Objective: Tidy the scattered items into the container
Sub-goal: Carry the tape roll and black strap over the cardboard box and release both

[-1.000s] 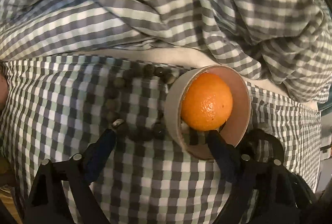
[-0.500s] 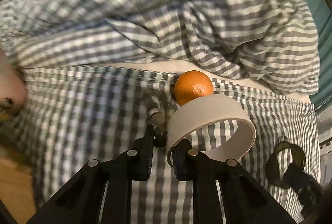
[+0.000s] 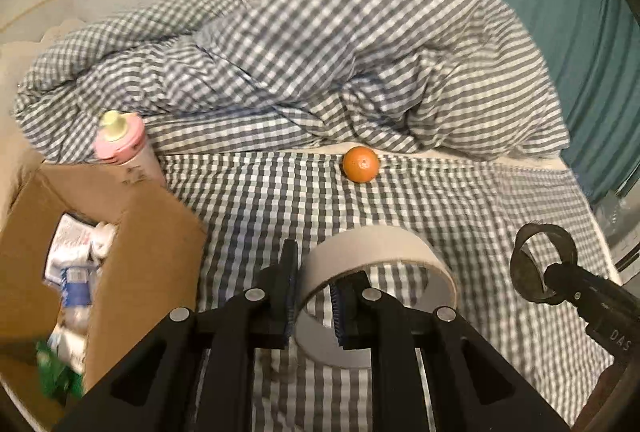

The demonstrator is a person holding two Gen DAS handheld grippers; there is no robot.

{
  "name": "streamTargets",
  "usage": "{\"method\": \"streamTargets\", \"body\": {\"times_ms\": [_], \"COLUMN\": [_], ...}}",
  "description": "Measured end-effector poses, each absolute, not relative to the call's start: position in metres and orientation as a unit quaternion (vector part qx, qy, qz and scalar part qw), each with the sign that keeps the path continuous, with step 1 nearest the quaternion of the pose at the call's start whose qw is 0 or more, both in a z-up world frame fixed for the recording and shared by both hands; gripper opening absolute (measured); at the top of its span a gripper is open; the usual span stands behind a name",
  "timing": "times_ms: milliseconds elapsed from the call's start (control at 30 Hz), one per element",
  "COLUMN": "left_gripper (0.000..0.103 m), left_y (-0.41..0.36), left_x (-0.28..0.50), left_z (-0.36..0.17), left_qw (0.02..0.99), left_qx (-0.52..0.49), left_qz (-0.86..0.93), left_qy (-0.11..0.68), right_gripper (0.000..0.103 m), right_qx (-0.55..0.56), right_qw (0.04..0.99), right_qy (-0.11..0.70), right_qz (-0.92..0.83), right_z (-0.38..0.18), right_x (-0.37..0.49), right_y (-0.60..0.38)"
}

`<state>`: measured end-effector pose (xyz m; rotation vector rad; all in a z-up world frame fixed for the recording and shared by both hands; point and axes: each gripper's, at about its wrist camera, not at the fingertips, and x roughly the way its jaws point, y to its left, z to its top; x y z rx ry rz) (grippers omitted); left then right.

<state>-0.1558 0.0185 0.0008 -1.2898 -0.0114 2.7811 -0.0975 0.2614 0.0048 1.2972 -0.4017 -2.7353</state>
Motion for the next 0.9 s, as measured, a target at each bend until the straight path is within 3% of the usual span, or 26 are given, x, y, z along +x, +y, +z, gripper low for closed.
{"method": "streamTargets", "body": {"times_ms": [467, 633, 667, 733, 900], "left_gripper": [0.015, 0.015, 0.015, 0.015, 0.015], "left_y": [-0.027, -0.066, -0.076, -0.097, -0.153], "left_x": [-0.052, -0.027, -0.023, -0.018, -0.02], "left_z": [0.02, 0.035, 0.039, 0.047, 0.048], "left_qw": [0.029, 0.011, 0.003, -0.012, -0.048], "left_qx": [-0.411, -0.397, -0.393, -0.386, -0.391], "left_qz": [0.911, 0.917, 0.918, 0.921, 0.916], "left_qy": [-0.026, -0.043, -0.049, -0.055, -0.07], "right_gripper": [0.047, 0.045, 0.04, 0.037, 0.039], "right_qx": [0.394, 0.39, 0.39, 0.397, 0.43], "right_qw": [0.068, 0.105, 0.115, 0.142, 0.13], "right_qy": [-0.103, -0.076, -0.069, -0.069, -0.042], "right_qz": [-0.911, -0.912, -0.911, -0.904, -0.892], "right_z": [0.045, 0.052, 0.053, 0.047, 0.016], "right_x": [-0.009, -0.003, -0.005, -0.013, -0.036], "right_y": [0.205, 0.152, 0.137, 0.115, 0.084]}}
